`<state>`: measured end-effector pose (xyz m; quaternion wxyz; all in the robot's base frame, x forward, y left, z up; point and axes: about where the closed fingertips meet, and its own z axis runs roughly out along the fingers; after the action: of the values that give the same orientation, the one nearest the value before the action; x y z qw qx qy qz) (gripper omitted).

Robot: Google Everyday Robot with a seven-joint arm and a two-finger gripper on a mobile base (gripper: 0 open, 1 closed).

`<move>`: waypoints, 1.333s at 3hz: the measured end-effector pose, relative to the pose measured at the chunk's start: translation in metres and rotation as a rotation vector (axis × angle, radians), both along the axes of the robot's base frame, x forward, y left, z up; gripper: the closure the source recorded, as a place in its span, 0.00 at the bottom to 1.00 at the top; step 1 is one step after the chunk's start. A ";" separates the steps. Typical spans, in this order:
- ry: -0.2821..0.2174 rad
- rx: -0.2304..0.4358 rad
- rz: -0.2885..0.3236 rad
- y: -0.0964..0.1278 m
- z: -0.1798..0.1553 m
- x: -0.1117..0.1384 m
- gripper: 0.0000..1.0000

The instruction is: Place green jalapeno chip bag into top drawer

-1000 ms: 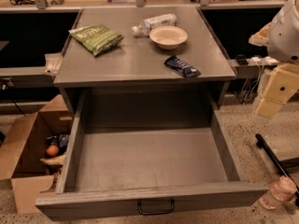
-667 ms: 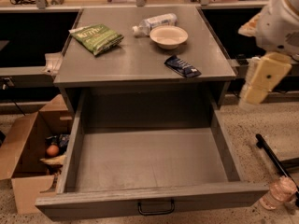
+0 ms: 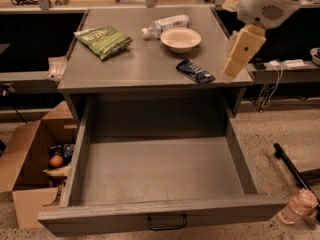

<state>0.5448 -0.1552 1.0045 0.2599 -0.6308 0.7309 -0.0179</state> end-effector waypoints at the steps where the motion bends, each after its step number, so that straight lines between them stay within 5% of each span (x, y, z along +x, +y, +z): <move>1: -0.037 0.056 -0.003 0.024 0.015 0.028 0.00; 3: 0.035 0.227 -0.098 0.068 0.005 0.083 0.00; 4: 0.035 0.227 -0.098 0.068 0.005 0.083 0.00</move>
Offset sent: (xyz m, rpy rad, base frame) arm 0.0795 0.0585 0.0252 0.1944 -0.0293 -0.1140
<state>0.6278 -0.0872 1.0097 0.3156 -0.5611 0.7626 0.0631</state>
